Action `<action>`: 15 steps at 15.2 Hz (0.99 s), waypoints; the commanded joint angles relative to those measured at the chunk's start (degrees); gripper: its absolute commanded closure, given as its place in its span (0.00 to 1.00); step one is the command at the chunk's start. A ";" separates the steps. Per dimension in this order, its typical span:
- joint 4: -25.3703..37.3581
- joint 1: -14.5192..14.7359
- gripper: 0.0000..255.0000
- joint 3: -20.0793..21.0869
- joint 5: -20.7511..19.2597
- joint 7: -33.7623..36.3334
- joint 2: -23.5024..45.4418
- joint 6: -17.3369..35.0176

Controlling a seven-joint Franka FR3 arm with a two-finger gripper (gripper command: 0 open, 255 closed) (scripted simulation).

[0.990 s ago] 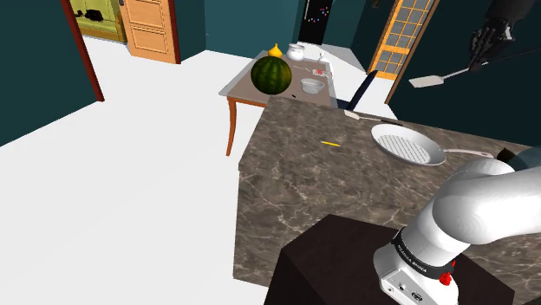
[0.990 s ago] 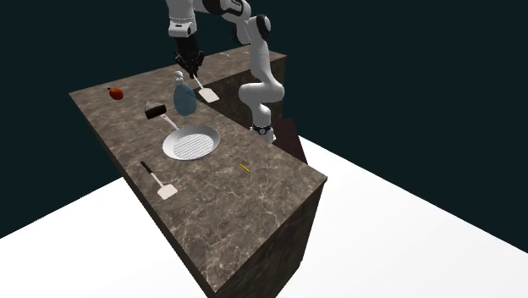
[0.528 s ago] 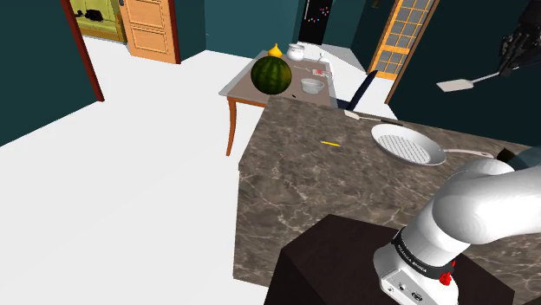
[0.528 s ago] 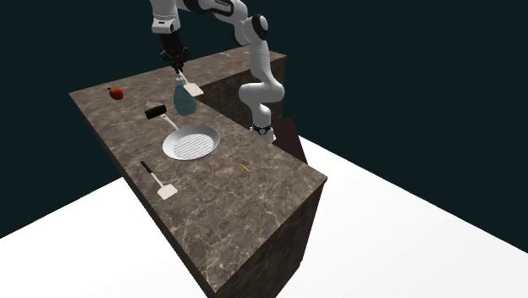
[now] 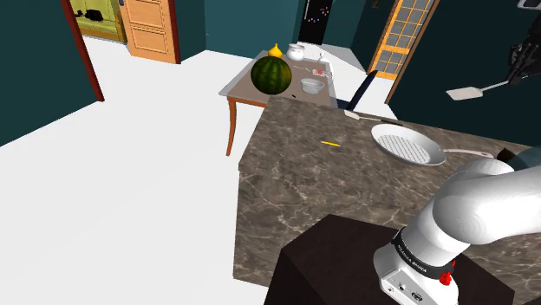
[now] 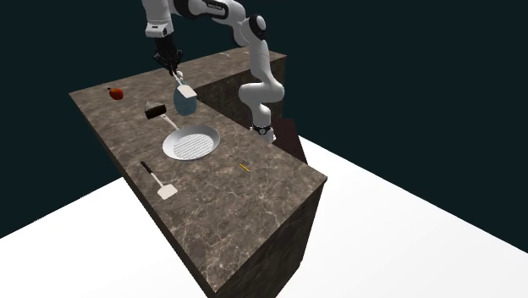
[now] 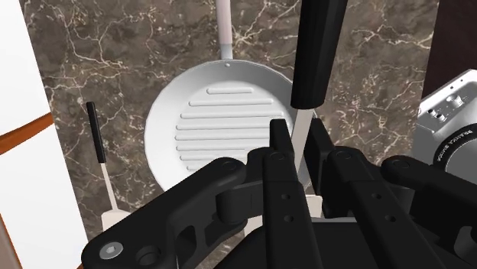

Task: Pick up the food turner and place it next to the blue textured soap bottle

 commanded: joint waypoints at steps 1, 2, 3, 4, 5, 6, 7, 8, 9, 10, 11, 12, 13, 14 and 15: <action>-1.97 -0.29 1.00 -0.32 -0.45 0.42 -0.74 1.32; -2.93 -0.47 1.00 -0.43 -0.66 0.64 -1.13 1.91; -3.88 -0.64 1.00 -0.56 -0.88 0.85 -1.50 2.51; -4.82 -0.81 1.00 -0.70 -1.11 1.05 -1.87 3.10; -5.74 -0.97 1.00 -0.85 -1.33 1.26 -2.22 3.70; -6.65 -1.14 1.00 -1.01 -1.56 1.45 -2.56 4.29; -7.55 -1.29 1.00 -1.19 -1.80 1.65 -2.88 4.88; -8.43 -1.44 1.00 -1.37 -2.03 1.84 -3.20 5.48; -9.30 -1.59 1.00 -1.57 -2.27 2.02 -3.51 6.07; -10.16 -1.73 1.00 -1.78 -2.52 2.21 -3.81 6.66; -11.01 -1.87 1.00 -2.00 -2.77 2.39 -4.09 7.26; -11.85 -2.01 1.00 -2.23 -3.02 2.56 -4.36 7.85; -12.67 -2.14 1.00 -2.47 -3.28 2.73 -4.63 8.45; -13.48 -2.26 1.00 -2.72 -3.54 2.90 -4.88 9.05; -14.28 -2.39 1.00 -2.98 -3.81 3.07 -5.12 9.65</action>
